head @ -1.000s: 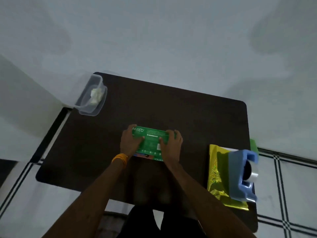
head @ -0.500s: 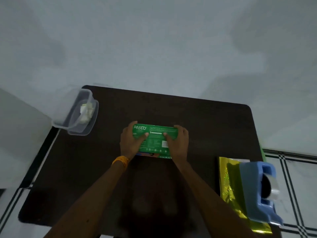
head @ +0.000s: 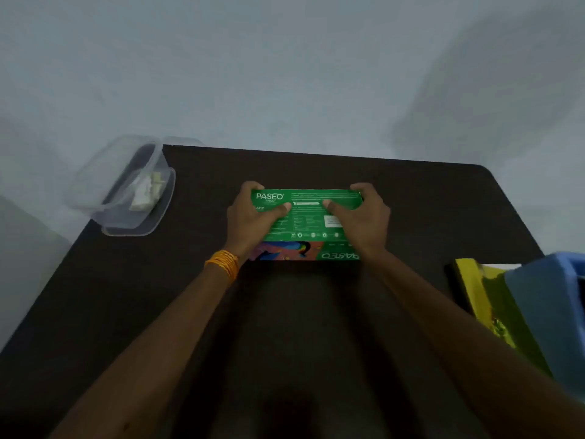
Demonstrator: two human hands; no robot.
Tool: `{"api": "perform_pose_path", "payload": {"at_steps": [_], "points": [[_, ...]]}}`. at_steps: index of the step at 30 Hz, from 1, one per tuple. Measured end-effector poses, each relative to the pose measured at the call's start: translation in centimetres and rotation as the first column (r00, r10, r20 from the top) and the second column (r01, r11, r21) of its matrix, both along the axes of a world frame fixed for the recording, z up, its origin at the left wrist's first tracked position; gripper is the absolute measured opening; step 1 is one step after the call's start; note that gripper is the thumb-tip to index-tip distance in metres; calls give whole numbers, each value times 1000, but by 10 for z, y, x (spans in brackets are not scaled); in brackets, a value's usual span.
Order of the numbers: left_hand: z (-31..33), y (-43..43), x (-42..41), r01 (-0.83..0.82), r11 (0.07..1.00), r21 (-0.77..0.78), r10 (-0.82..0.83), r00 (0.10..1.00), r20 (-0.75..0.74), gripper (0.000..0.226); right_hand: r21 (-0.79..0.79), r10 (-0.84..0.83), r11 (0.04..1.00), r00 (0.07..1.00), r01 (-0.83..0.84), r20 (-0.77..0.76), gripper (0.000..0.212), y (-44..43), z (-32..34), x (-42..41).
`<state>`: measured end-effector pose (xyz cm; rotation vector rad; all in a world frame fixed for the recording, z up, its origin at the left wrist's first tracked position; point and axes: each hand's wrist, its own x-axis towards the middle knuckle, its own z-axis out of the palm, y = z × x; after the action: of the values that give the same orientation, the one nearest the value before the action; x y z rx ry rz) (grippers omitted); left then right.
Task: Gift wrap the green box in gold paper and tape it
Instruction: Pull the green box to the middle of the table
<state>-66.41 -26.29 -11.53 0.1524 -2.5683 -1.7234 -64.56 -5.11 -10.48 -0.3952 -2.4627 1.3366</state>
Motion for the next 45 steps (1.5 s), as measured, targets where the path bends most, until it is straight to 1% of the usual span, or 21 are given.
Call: {"api": "perform_pose_path", "payload": {"at_steps": [1, 4, 7, 10, 11, 14, 16, 17, 18, 20, 22, 24, 29, 33, 38, 43, 45], "points": [[2, -5, -4, 11, 1000, -12, -11, 999, 41, 56, 18, 13, 1000, 1000, -13, 9, 57, 2, 2, -3], [2, -18, -1, 51, 997, -64, -47, 997, 55, 61, 109, 50, 993, 998, -47, -25, 54, 1, -1, 3], [-2, -22, 6, 8, 988, -153, -14, 999, -41, 62, 168, 72, 984, 996, -63, -48, 54, -2, -2, 11], [-5, -30, 26, -18, 987, -160, -1, 993, -116, 62, 231, 99, 969, 994, -88, -38, 53, -9, 2, 34], [-5, -34, 35, -39, 985, -170, 16, 990, -137, 61, 228, 102, 969, 994, -93, -29, 51, -13, 3, 45], [-9, -43, 76, -129, 983, -127, 103, 976, -190, 58, 130, 98, 987, 995, -96, -10, 52, -27, 0, 90], [-4, -53, 110, -170, 974, -152, 139, 971, -196, 52, 29, 67, 997, 998, -66, -22, 54, -48, -5, 122], [-4, -58, 124, -174, 969, -176, 139, 971, -194, 48, -49, 64, 997, 997, -66, -32, 55, -60, -10, 136], [-1, -67, 141, -171, 968, -182, 134, 971, -200, 44, -140, 84, 986, 995, -91, -53, 58, -75, -12, 151], [-1, -79, 164, -138, 978, -157, 107, 976, -191, 39, -317, 156, 934, 986, -167, -60, 59, -100, -20, 165], [-4, -94, 185, -90, 993, -69, 79, 985, -155, 36, -398, 226, 888, 972, -230, -57, 47, -123, -23, 176], [-7, -116, 201, -86, 996, 1, 85, 987, -137, 31, -425, 276, 864, 960, -270, -50, 35, -147, -22, 184], [-7, -172, 223, -140, 981, 131, 157, 979, -129, 18, -409, 401, 828, 915, -383, -43, 34, -208, -20, 187], [-11, -202, 228, -203, 960, 195, 230, 965, -128, 19, -415, 460, 790, 884, -451, -84, 32, -250, -23, 184], [-15, -239, 224, -293, 935, 199, 321, 938, -127, 24, -420, 513, 754, 852, -505, -105, 30, -287, -26, 172], [-16, -262, 222, -324, 927, 187, 348, 930, -116, 19, -425, 541, 731, 833, -534, -117, 31, -309, -28, 167], [-14, -263, 222, -325, 937, 130, 342, 930, -137, 21, -428, 550, 724, 827, -540, -114, 36, -311, -28, 165]]}}
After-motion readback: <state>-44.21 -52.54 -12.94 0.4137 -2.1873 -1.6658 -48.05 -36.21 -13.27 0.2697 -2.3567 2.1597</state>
